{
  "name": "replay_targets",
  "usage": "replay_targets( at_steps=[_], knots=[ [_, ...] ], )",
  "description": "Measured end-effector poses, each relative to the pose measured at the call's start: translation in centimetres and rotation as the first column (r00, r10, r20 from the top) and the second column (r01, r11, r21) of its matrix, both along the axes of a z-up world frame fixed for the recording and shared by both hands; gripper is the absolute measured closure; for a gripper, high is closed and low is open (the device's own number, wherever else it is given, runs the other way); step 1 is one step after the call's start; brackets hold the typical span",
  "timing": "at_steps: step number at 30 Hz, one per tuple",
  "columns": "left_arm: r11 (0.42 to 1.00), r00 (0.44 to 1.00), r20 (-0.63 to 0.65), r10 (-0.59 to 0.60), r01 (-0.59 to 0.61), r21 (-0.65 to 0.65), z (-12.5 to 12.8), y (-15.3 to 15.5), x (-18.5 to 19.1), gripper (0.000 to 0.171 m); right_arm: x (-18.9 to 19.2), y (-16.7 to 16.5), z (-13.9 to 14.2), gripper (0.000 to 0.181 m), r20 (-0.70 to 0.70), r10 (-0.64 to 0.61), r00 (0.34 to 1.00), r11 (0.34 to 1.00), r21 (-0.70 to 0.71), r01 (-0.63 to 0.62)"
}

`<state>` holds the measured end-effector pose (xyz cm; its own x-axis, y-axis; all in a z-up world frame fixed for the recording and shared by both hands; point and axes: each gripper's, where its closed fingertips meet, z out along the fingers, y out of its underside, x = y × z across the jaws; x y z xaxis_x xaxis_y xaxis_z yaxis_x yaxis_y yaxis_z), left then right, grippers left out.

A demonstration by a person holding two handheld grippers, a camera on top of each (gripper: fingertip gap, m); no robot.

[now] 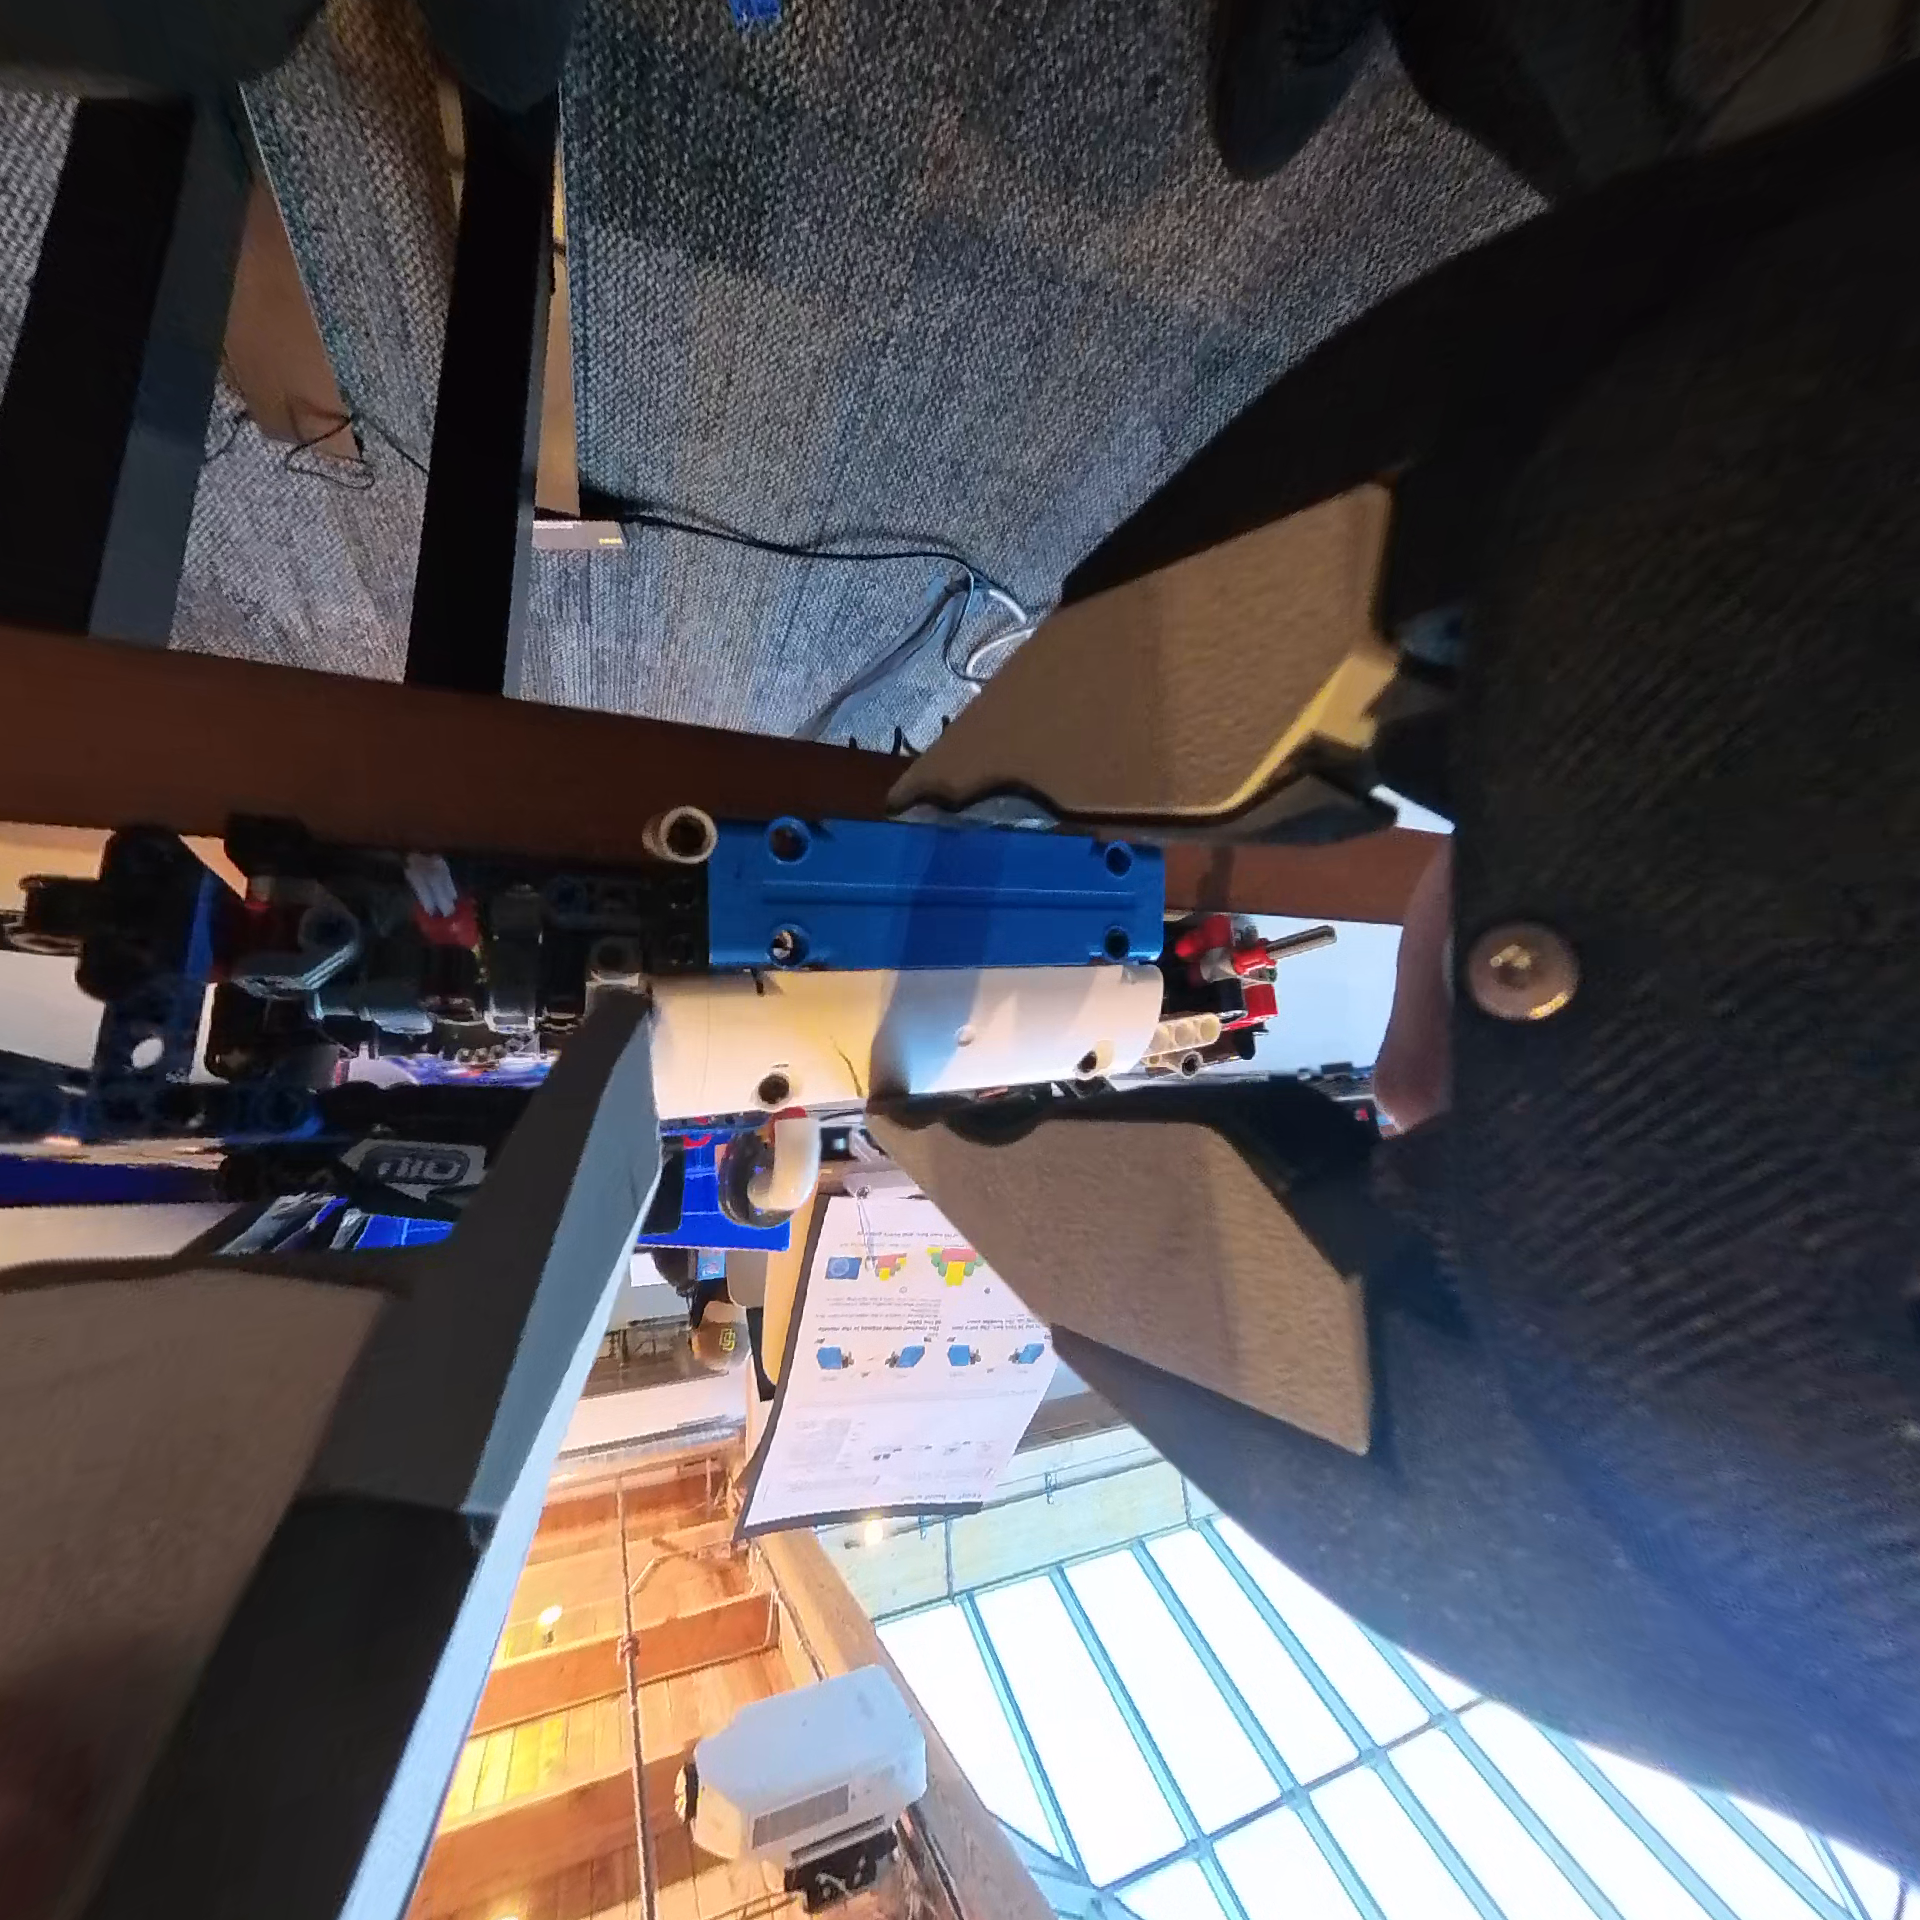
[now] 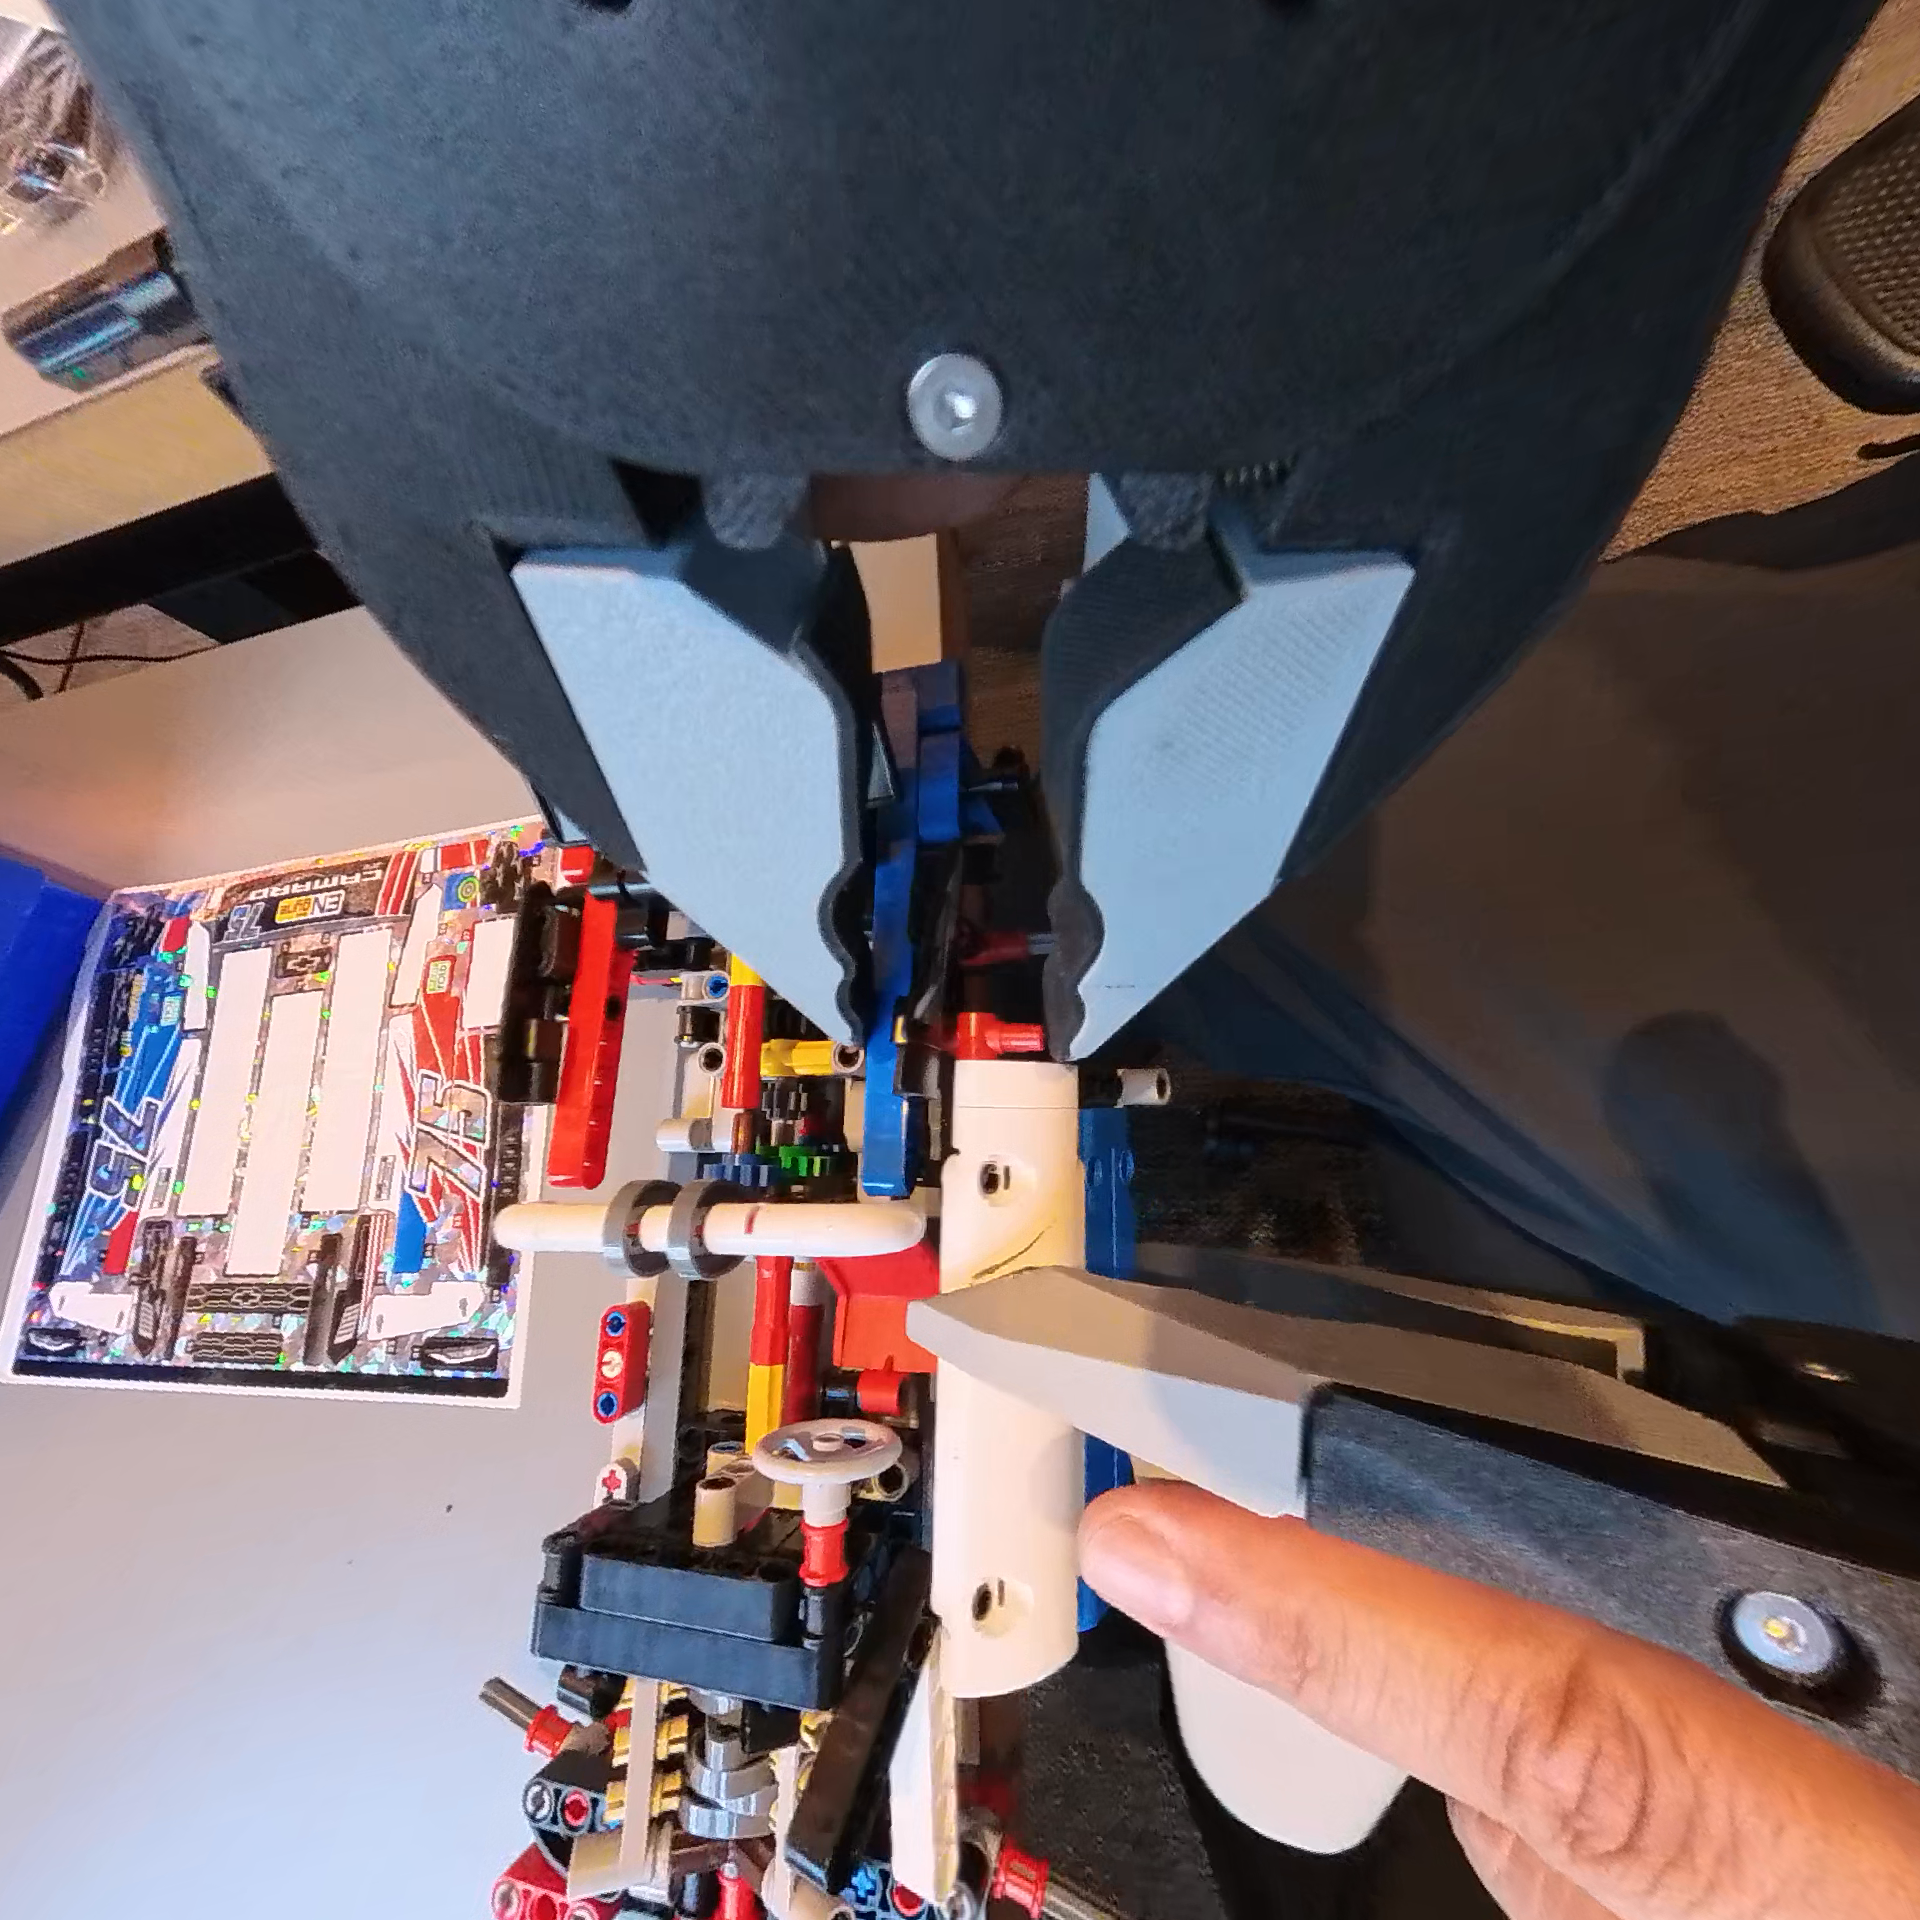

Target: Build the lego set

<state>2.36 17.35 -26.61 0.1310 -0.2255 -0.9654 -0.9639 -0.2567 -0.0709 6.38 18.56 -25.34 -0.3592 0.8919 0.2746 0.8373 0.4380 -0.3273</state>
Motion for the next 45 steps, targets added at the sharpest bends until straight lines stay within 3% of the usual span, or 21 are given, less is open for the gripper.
replay_targets(
  at_steps=[10,14,29,37,45],
  knots=[
    [0.999,0.994,0.107,0.015,-0.010,-0.046,0.0,-0.1,0.1,0.123,0.0,0.1,0.1,0.151,-0.010,0.025,1.000,1.000,0.002,-0.025],
    [0.998,0.987,0.161,0.012,-0.001,-0.067,0.1,-0.1,0.2,0.123,0.0,0.0,0.3,0.152,-0.019,0.009,1.000,0.998,-0.060,-0.011],
    [0.998,0.992,0.117,0.037,-0.031,-0.052,0.0,0.2,-0.2,0.123,-0.4,0.5,0.2,0.159,-0.038,0.052,0.998,0.997,0.065,-0.050],
    [1.000,0.997,0.067,0.030,-0.029,-0.008,0.2,0.3,-0.1,0.122,-0.4,0.4,0.4,0.158,-0.067,-0.003,0.998,1.000,0.018,0.004],
    [0.998,0.999,0.028,0.026,-0.027,0.050,0.2,-0.1,-0.4,0.122,-0.8,0.3,1.7,0.135,-0.145,-0.043,0.988,0.999,0.006,0.044]
  ],
)
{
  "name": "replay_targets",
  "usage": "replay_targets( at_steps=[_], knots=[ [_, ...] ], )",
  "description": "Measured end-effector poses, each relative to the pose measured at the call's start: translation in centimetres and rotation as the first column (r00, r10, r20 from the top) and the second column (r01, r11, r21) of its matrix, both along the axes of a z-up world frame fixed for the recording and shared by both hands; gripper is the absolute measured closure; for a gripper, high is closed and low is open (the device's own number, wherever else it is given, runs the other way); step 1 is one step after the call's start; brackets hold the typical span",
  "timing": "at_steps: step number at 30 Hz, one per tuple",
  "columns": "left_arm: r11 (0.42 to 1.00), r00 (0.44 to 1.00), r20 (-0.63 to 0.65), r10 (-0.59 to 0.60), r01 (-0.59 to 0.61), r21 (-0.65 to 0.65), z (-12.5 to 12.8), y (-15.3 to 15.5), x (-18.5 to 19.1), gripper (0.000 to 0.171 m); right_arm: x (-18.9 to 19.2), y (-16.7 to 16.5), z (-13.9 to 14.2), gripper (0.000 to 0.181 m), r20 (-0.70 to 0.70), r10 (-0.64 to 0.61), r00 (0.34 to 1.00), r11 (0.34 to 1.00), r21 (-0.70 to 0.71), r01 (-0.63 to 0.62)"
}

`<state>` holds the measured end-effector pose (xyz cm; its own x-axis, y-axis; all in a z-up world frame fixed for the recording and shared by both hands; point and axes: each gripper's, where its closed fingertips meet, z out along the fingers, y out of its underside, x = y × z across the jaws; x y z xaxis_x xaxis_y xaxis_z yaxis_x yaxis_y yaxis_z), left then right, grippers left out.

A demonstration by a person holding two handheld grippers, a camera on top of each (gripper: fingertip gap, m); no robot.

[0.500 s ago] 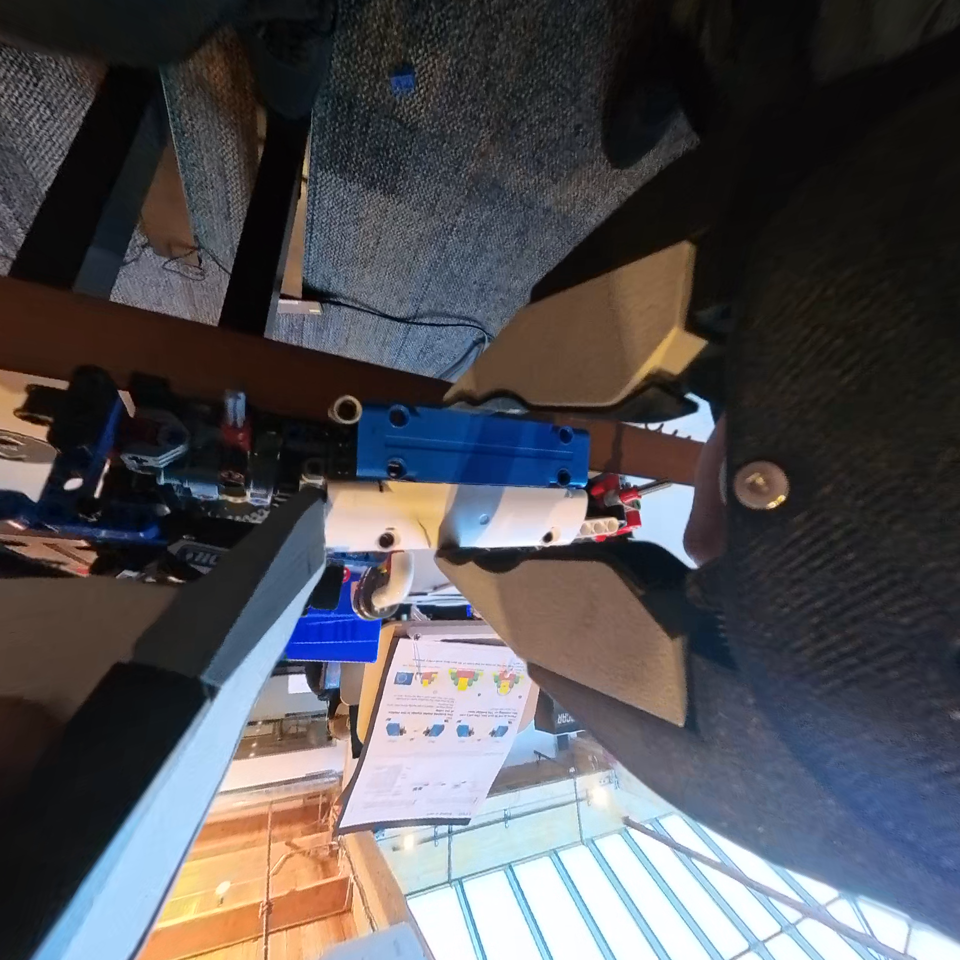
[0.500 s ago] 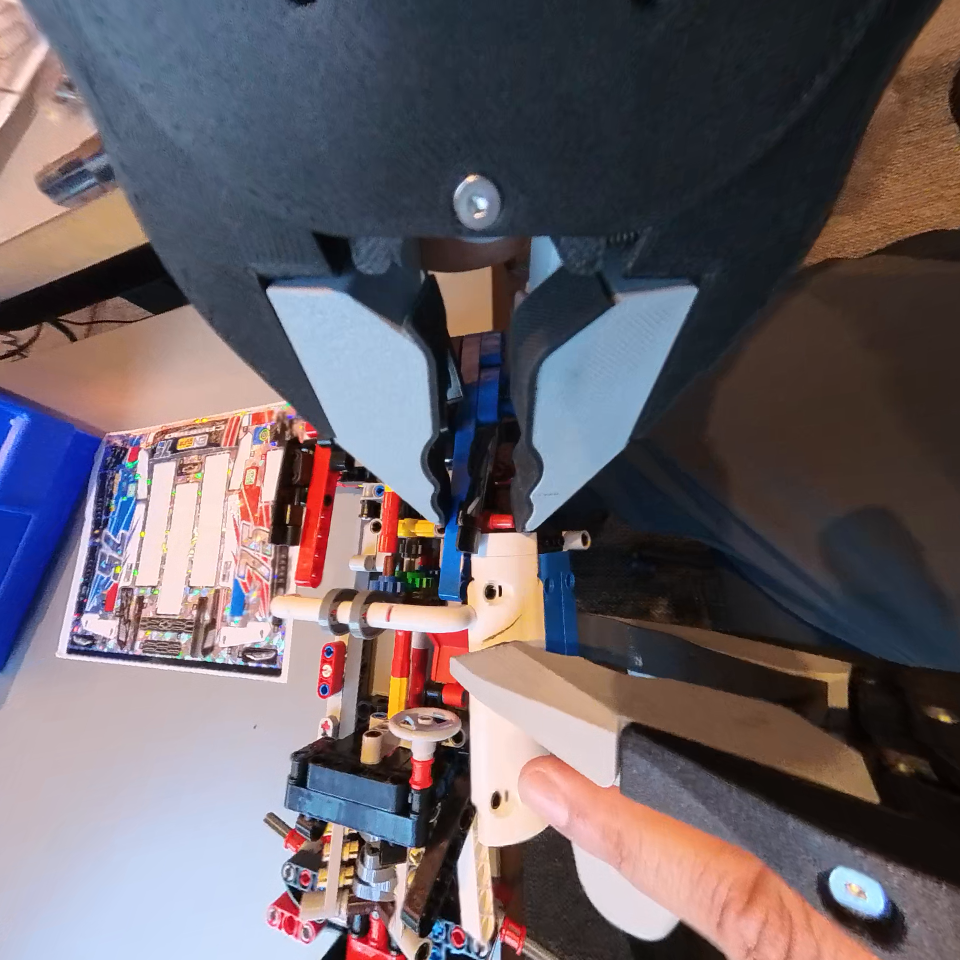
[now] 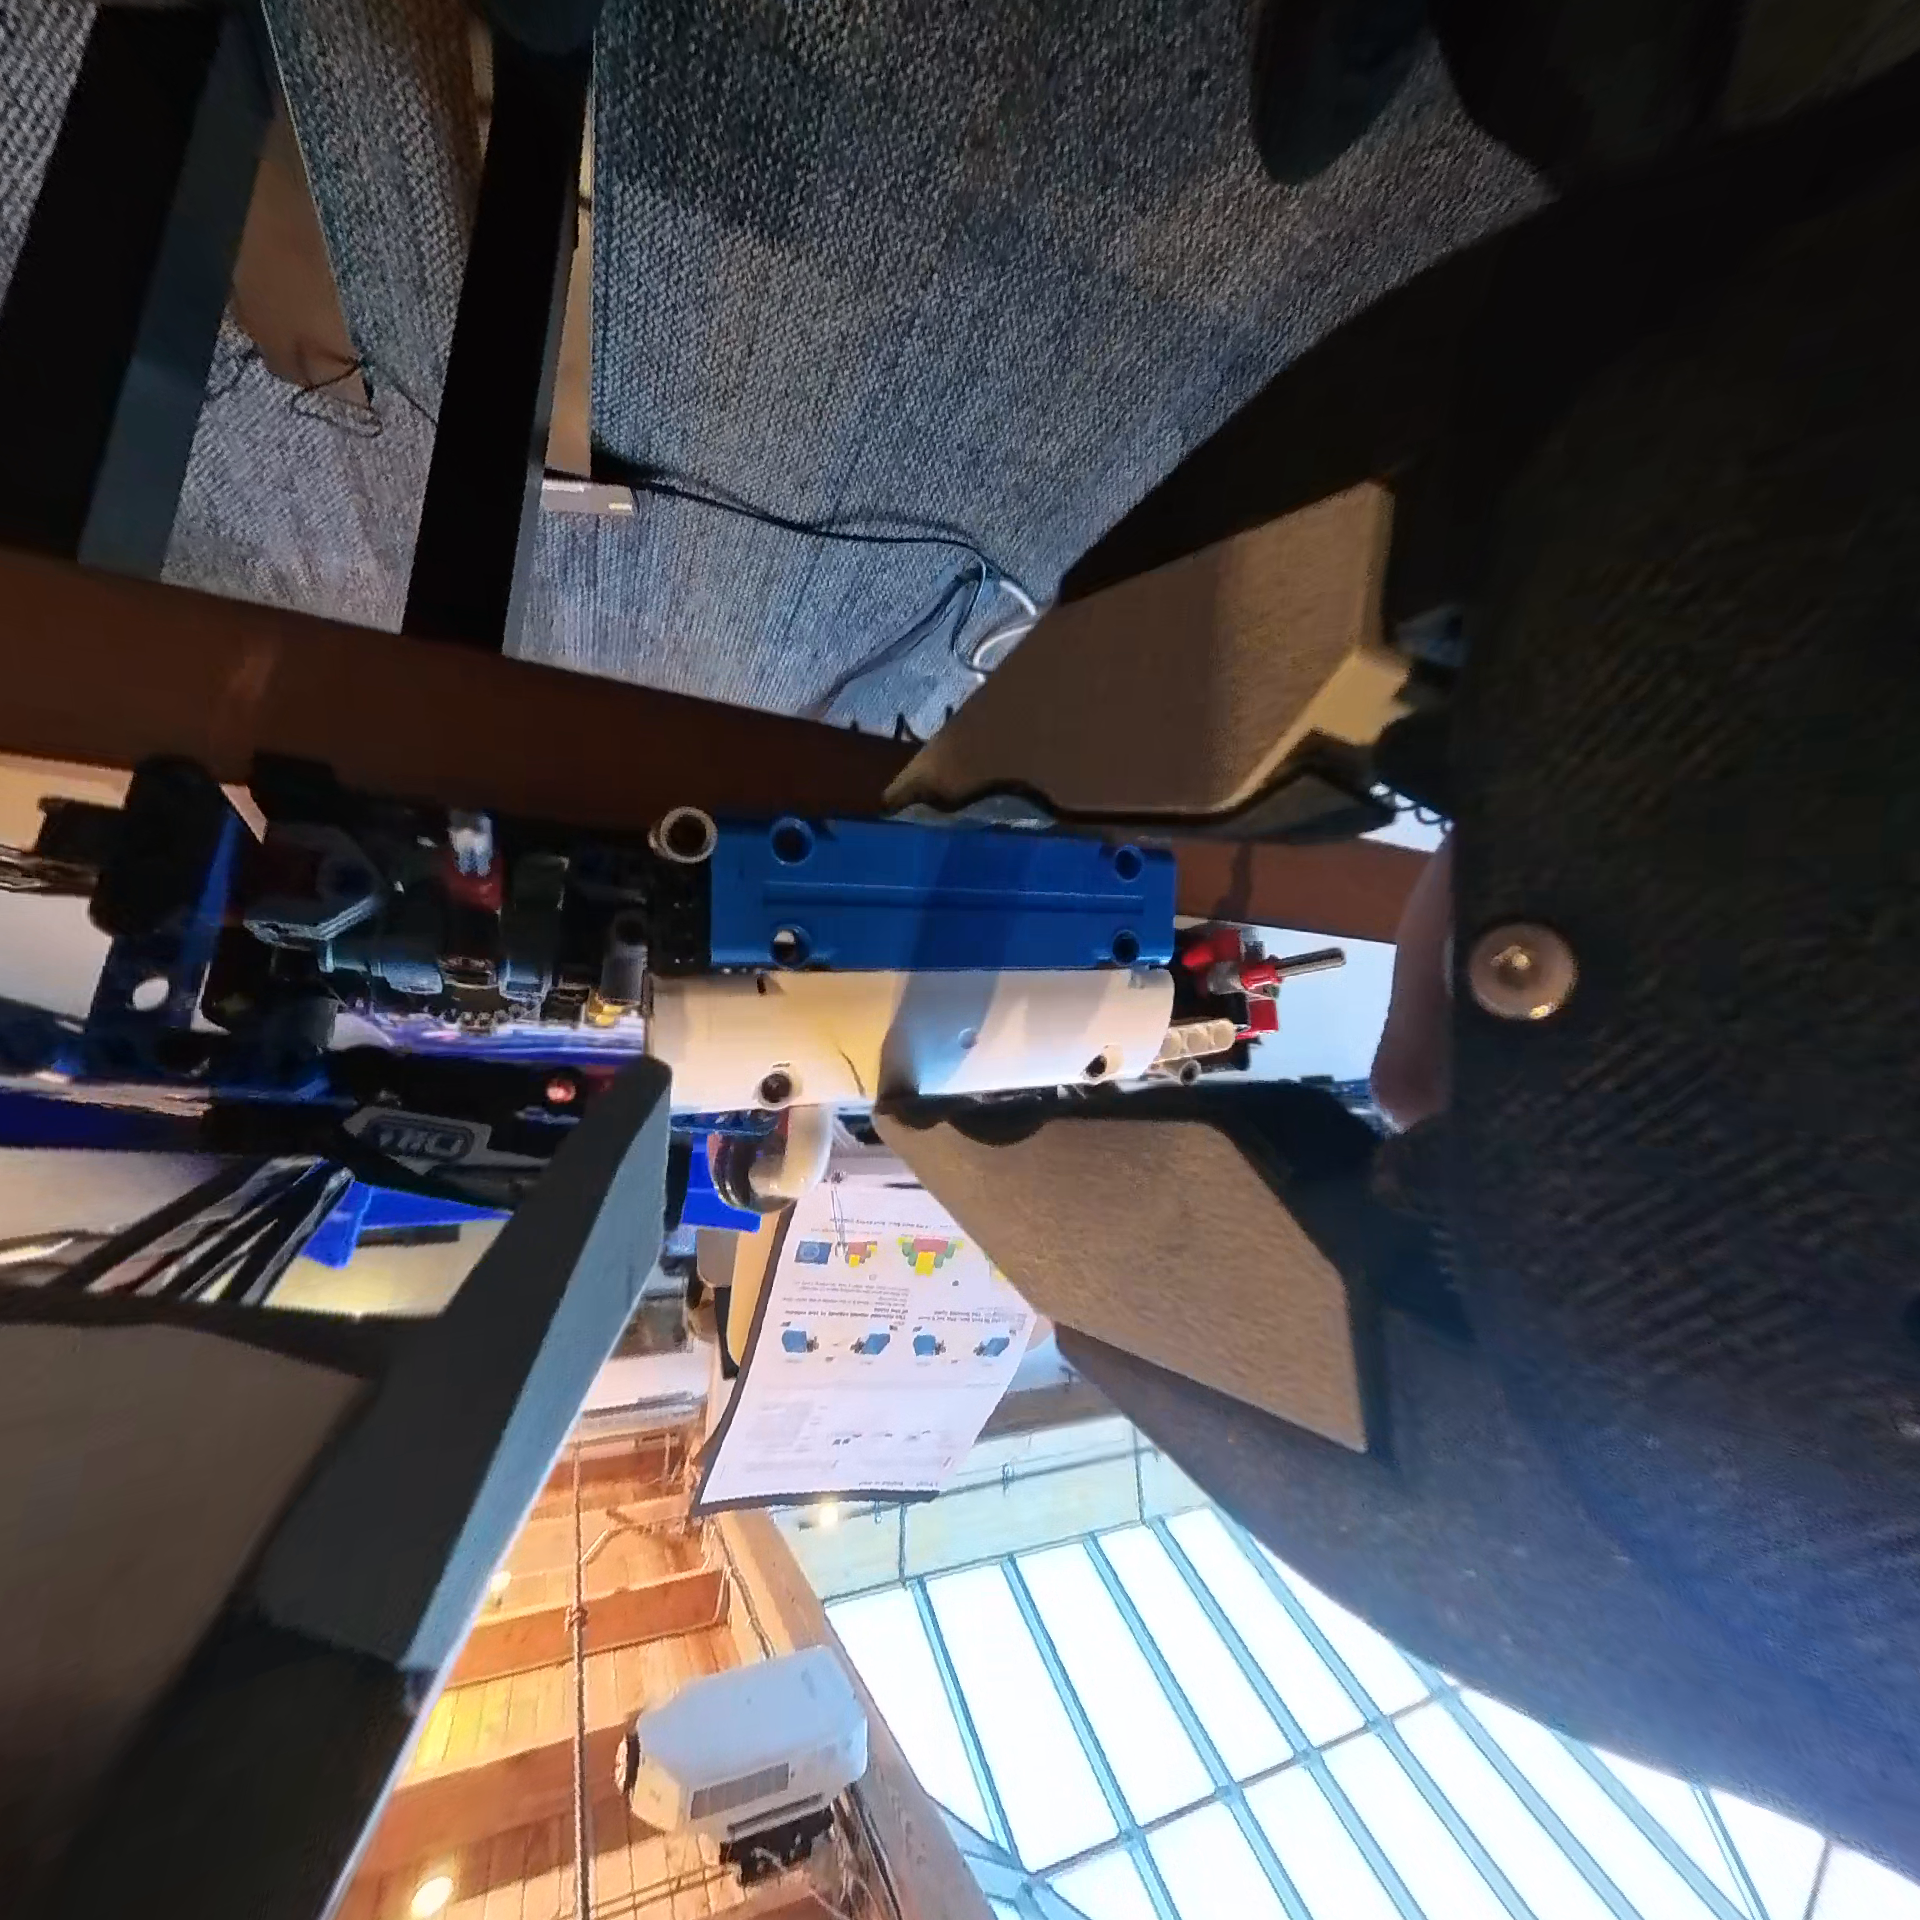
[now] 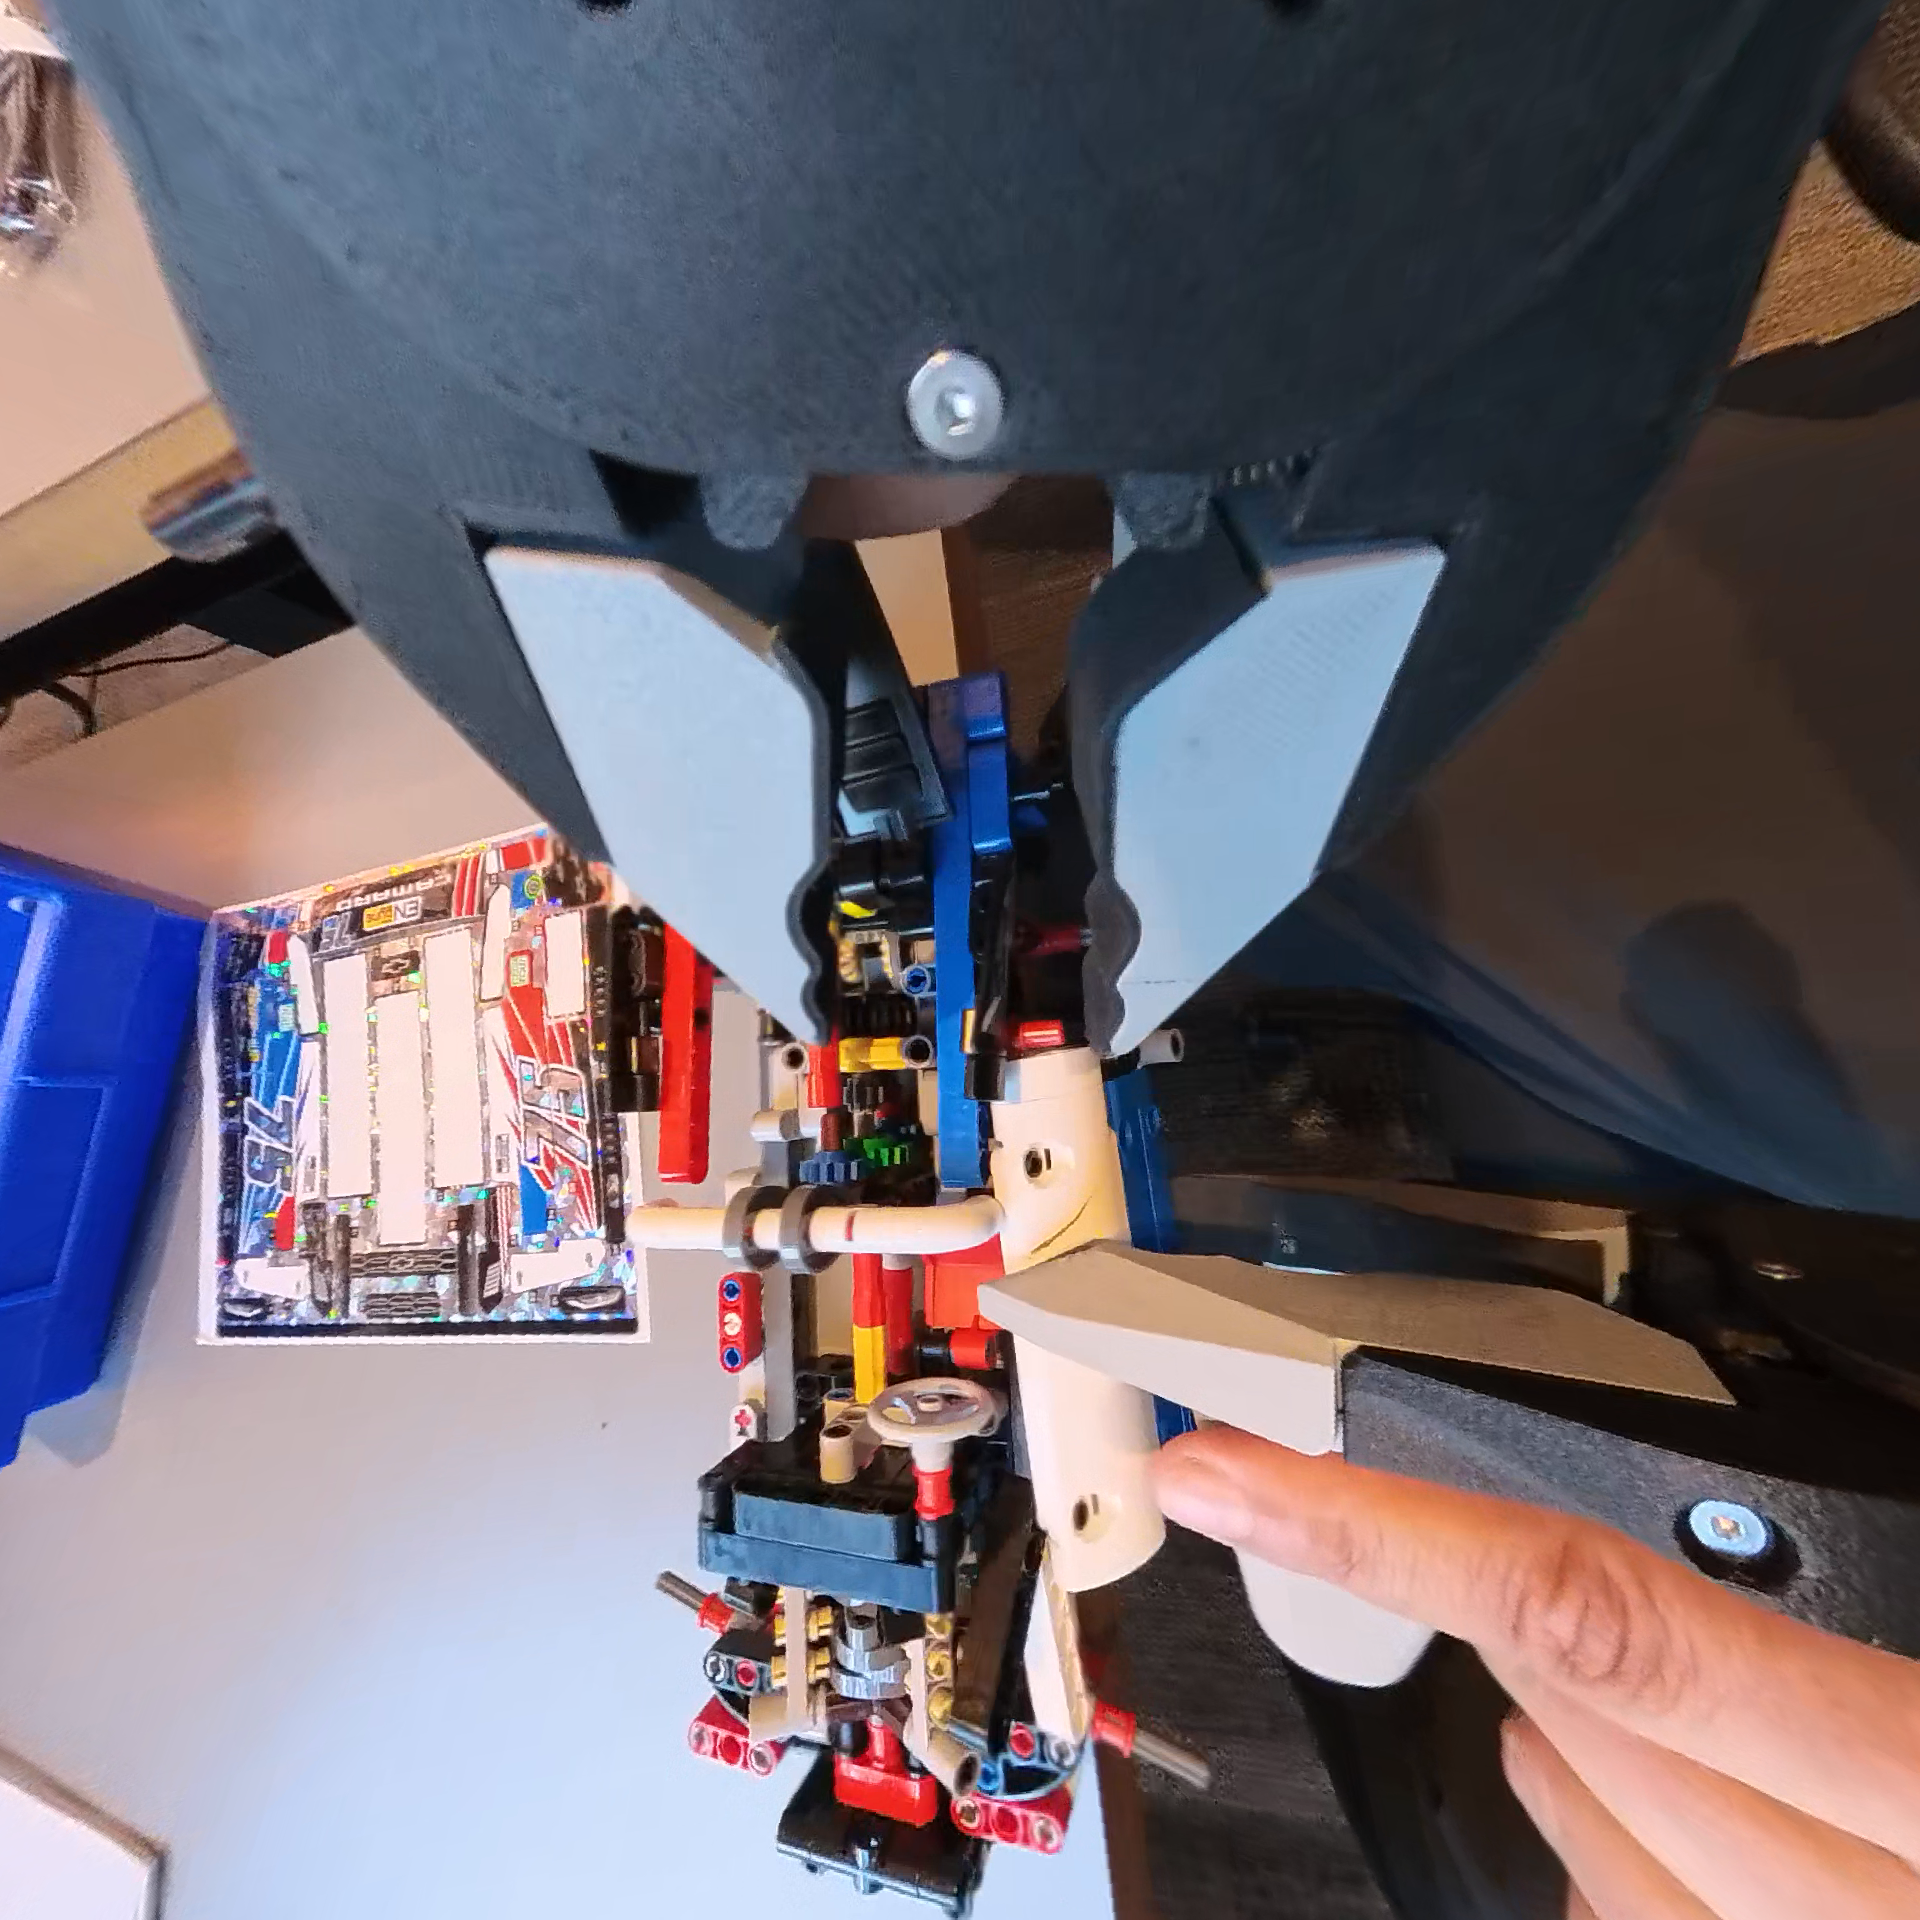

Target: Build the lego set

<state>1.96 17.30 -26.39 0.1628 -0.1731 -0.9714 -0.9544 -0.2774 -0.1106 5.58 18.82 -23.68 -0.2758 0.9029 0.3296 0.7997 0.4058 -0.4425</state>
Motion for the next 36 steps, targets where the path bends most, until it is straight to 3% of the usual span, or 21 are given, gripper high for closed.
replay_targets(
  at_steps=[5,8,12,15,20,27,29,31,33,36],
  knots=[
    [0.994,0.998,-0.053,-0.041,0.046,0.102,0.3,-0.6,0.4,0.127,-0.1,0.1,-0.7,0.131,-0.013,0.007,1.000,0.999,0.040,-0.006],
    [0.978,0.989,-0.117,-0.086,0.106,0.179,0.3,-1.3,0.9,0.141,-0.2,0.0,-0.7,0.133,-0.018,0.011,1.000,0.999,0.042,-0.011],
    [0.961,0.986,-0.055,-0.156,0.164,0.220,0.5,-2.3,1.7,0.149,-0.2,-0.1,-0.2,0.135,-0.039,0.008,0.999,0.999,0.045,-0.007],
    [0.984,0.985,0.086,-0.149,0.139,0.112,-1.7,-3.4,1.6,0.148,0.2,0.1,0.4,0.134,-0.070,-0.007,0.998,0.997,0.076,0.012],
    [0.986,0.982,0.101,-0.161,0.154,0.066,-2.8,-4.1,1.8,0.142,0.8,-0.2,1.9,0.128,-0.240,-0.075,0.968,0.996,0.027,0.084],
    [0.983,0.954,0.269,-0.130,0.160,-0.092,-5.8,-7.3,2.5,0.137,4.3,-2.0,5.5,0.142,-0.551,-0.133,0.824,0.991,-0.074,0.111],
    [0.980,0.932,0.338,-0.128,0.172,-0.103,-6.4,-6.9,3.3,0.139,4.2,-0.8,6.6,0.156,-0.630,-0.139,0.764,0.990,-0.061,0.130],
    [0.986,0.903,0.420,-0.095,0.144,-0.085,-6.8,-4.8,3.8,0.148,3.3,1.1,7.6,0.157,-0.678,-0.151,0.719,0.983,-0.026,0.181],
    [0.992,0.894,0.448,-0.002,0.058,-0.113,-7.3,-2.8,3.0,0.139,2.3,1.8,7.9,0.157,-0.671,-0.160,0.724,0.980,-0.020,0.198],
    [0.987,0.843,0.538,-0.005,0.089,-0.130,-6.6,-2.4,4.0,0.137,1.1,2.4,7.8,0.149,-0.651,-0.158,0.743,0.981,-0.019,0.192]
  ],
)
